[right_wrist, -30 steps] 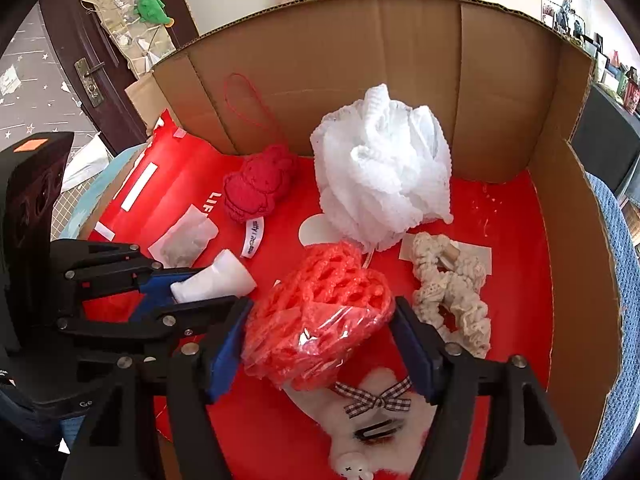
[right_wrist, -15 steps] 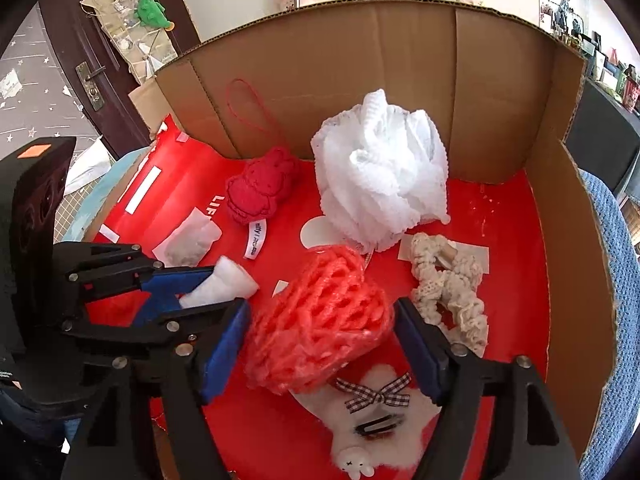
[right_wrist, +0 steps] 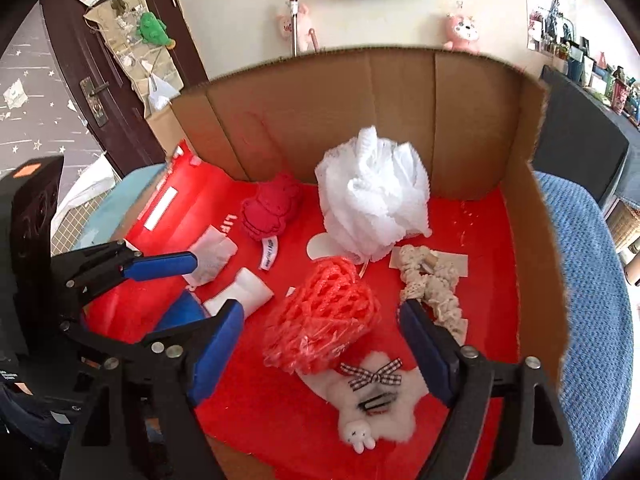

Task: Organize soft objects
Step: 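Withdraw both tools from the box back over the blanket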

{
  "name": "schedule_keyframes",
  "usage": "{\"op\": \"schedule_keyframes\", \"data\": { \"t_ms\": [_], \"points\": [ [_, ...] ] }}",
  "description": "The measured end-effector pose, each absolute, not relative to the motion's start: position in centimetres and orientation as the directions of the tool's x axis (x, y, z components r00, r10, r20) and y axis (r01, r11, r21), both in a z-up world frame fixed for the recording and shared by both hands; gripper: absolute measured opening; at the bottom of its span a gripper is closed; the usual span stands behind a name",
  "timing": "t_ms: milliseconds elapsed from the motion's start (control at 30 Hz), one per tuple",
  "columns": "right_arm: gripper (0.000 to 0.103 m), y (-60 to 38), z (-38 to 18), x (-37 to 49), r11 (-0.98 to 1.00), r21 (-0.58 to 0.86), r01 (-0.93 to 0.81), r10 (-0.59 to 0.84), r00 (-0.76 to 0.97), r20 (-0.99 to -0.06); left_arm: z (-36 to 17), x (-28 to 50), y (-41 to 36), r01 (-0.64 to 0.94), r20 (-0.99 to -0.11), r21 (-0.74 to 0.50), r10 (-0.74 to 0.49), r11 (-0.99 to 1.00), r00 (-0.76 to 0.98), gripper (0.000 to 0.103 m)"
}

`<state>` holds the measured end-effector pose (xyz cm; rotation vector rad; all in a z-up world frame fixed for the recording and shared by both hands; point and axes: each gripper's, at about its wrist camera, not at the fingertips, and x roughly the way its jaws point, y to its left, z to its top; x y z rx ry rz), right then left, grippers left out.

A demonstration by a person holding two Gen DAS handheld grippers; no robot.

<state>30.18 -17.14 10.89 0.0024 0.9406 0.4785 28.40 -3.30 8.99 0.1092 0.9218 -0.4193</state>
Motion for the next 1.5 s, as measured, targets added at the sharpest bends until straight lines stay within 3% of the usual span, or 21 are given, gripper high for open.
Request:
{"op": "schedule_keyframes", "data": {
  "t_ms": [100, 367, 433, 567, 867, 1500],
  "points": [
    [0.086, -17.5, 12.4, 28.8, 0.896, 0.214, -0.390, 0.406, 0.520, -0.751, 10.1, 27.0, -2.7, 0.387, -0.771, -0.089, -0.310, 0.918, 0.557, 0.067],
    [0.103, -18.2, 16.8, 23.7, 0.898, 0.191, -0.396, 0.415, 0.621, -0.665, 13.5, 21.8, -1.6, 0.345, -0.678, -0.099, -0.317, 0.933, 0.663, 0.077],
    [0.103, -18.3, 18.0, 21.9, 0.900, 0.177, -0.398, 0.414, 0.654, -0.633, 14.5, 20.1, -1.1, 0.329, -0.646, -0.095, -0.310, 0.940, 0.698, 0.078],
    [0.103, -18.4, 19.5, 18.8, 0.906, 0.143, -0.398, 0.402, 0.706, -0.583, 16.4, 16.4, 0.0, 0.307, -0.566, -0.104, -0.310, 0.946, 0.764, 0.090],
    [0.103, -19.1, 20.1, 12.7, 0.930, 0.065, -0.361, 0.343, 0.791, -0.507, 17.5, 10.9, 0.0, 0.272, -0.459, -0.076, -0.276, 0.959, 0.844, 0.096],
    [0.103, -20.4, 12.5, 6.8, 0.959, 0.078, -0.272, 0.275, 0.829, -0.487, 11.0, 5.3, -0.5, 0.213, -0.475, -0.085, -0.228, 0.973, 0.850, 0.096]
  ]
}}
